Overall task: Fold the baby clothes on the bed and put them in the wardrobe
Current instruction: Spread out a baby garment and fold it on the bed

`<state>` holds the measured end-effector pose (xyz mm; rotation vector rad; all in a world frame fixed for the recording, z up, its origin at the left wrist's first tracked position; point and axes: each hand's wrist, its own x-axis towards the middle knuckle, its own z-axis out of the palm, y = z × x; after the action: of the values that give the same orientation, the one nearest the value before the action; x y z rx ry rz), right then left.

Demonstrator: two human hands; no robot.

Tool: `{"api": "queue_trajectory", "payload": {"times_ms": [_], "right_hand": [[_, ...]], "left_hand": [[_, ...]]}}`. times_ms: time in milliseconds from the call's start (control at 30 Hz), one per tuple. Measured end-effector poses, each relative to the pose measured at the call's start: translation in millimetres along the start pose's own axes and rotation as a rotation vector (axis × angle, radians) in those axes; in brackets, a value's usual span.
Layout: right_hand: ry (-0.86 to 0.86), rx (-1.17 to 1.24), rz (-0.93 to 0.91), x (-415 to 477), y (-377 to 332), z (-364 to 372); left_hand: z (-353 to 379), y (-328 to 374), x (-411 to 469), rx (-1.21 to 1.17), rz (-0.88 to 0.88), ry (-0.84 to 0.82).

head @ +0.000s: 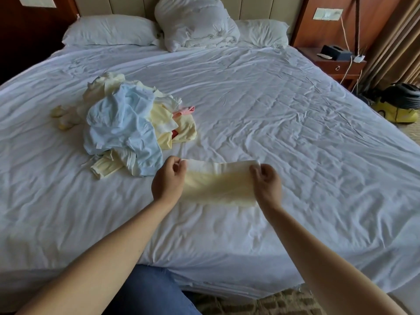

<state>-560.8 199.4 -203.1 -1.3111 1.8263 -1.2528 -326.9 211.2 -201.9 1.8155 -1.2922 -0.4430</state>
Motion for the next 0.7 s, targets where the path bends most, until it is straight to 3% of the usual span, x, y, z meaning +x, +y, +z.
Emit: {"api": "queue_trajectory", "payload": {"times_ms": [133,367,700], "right_hand": [[0.065,-0.217,0.041,26.3,6.1,28.0],[0.116,-0.560,-0.180,47.8,41.1,50.4],[0.035,-0.657,-0.097,56.3,58.7,57.6]], "left_hand": [[29.3,-7.4,29.6,0.116,0.044,0.009],[63.1,-37.1,57.8,0.390,0.156,0.002],[79.1,-51.5,58.0,0.398,0.172,0.011]]}}
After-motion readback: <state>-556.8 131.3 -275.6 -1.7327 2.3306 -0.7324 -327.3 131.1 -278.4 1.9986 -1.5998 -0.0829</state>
